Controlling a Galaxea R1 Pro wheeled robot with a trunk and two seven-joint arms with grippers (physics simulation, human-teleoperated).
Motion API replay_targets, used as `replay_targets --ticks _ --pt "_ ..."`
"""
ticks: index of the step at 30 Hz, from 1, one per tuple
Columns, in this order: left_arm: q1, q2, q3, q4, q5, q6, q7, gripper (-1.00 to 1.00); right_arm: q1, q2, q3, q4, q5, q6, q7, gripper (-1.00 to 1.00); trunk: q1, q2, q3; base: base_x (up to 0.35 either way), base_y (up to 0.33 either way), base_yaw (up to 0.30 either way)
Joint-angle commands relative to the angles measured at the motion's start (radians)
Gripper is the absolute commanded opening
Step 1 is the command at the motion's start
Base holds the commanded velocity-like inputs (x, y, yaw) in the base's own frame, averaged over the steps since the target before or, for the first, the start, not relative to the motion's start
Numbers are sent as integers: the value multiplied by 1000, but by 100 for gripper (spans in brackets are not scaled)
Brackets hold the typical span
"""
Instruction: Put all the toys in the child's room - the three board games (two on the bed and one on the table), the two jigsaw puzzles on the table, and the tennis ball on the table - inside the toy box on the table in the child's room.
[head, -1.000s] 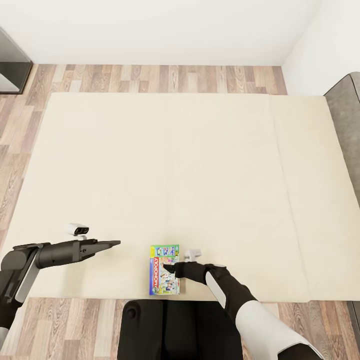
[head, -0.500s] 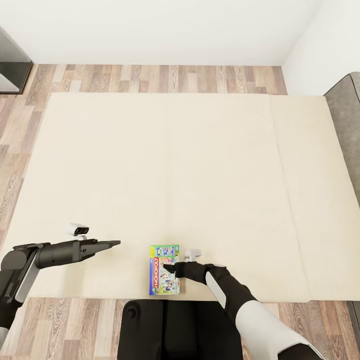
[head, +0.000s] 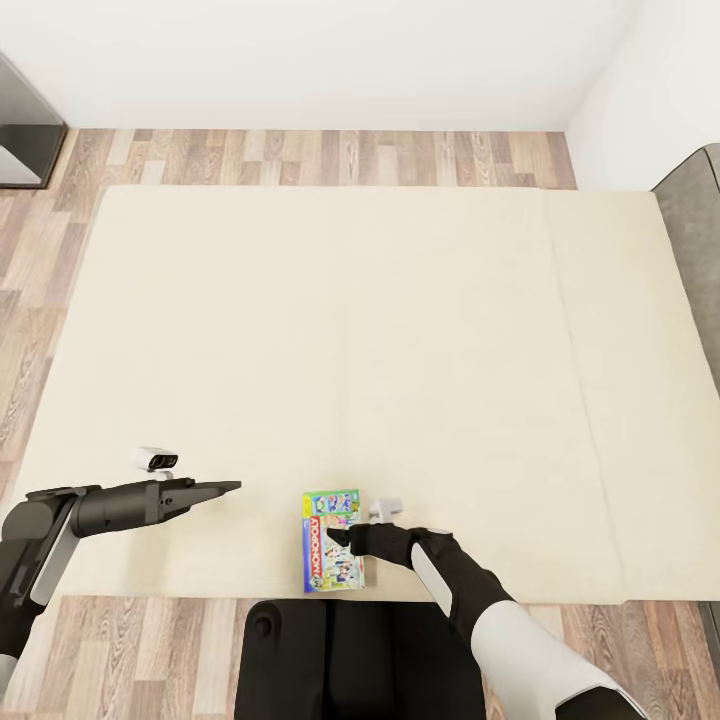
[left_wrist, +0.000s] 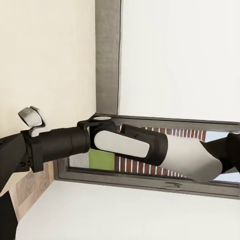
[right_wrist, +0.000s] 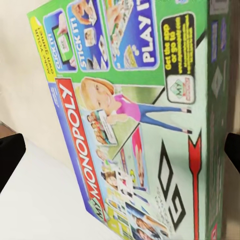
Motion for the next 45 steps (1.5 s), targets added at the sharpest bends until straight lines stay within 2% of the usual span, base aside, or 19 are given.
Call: replay_targets --ticks 1,34,45 --pt "0 0 0 0 0 11 -4 100 0 0 1 -1 -7 7 0 100 1 -2 -1 0 9 0" --pt "0 0 1 0 0 11 -4 100 0 0 1 -1 -7 7 -1 100 1 -2 -1 0 19 0" --pt "0 0 1 0 0 11 -4 100 0 0 2 -1 -7 7 -1 100 1 -2 -1 0 103 0"
